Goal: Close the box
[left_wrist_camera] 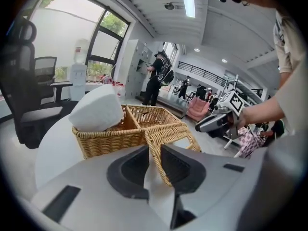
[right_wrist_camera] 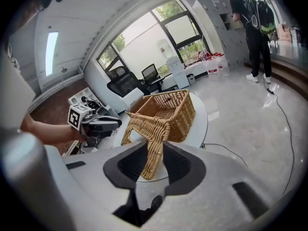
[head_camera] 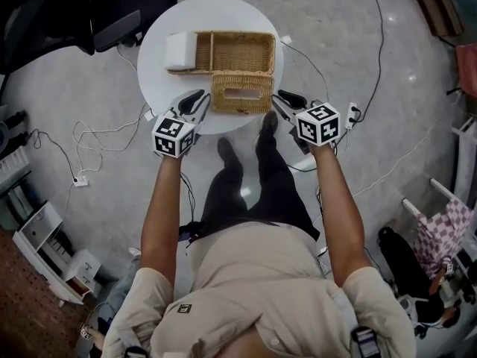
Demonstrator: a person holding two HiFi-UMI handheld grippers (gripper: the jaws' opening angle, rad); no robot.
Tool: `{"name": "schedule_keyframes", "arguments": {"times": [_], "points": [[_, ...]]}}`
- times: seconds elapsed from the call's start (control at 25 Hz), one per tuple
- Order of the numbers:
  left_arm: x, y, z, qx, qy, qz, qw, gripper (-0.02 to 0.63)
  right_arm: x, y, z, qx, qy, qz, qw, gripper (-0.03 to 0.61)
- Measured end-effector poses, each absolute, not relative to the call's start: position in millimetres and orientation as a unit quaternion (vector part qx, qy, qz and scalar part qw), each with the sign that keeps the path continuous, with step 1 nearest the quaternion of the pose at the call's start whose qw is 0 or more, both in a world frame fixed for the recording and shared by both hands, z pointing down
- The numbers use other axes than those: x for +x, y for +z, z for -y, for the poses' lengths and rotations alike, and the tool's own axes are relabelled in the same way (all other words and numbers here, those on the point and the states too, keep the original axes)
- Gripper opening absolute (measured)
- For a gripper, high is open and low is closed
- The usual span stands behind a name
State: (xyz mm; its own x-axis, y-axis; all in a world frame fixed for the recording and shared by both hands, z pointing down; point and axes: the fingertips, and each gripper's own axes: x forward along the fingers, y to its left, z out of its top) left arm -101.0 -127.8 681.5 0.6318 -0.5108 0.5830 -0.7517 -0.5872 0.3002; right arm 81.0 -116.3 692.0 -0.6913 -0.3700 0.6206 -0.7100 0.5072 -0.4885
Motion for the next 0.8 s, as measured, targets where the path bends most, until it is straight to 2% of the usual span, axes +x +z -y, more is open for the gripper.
{"name": "schedule_keyframes", "arguments": {"times": [0.16,0.52,0.72,0.8], "points": [[-98.4,697.0,127.2,0.861,0.213,0.357,0.292,0.112,79.7,709.5,114.7,0.316,0.402,0.831,0.219,0.099],[-90.4,715.0,127.5,0.863,0.18,0.34,0.327,0.117,74.6,728.7,111.8,0.294,0.454,0.82,0.189,0.112],[-86.2,721.0,123.2,0.861,0.163,0.327,0.354,0.117,72.5,731.6,104.6,0.279,0.481,0.813,0.171,0.043],[-86.2,720.8,121.6,0.86,0.156,0.325,0.361,0.117,72.6,730.1,103.9,0.277,0.49,0.81,0.164,0.039]]}}
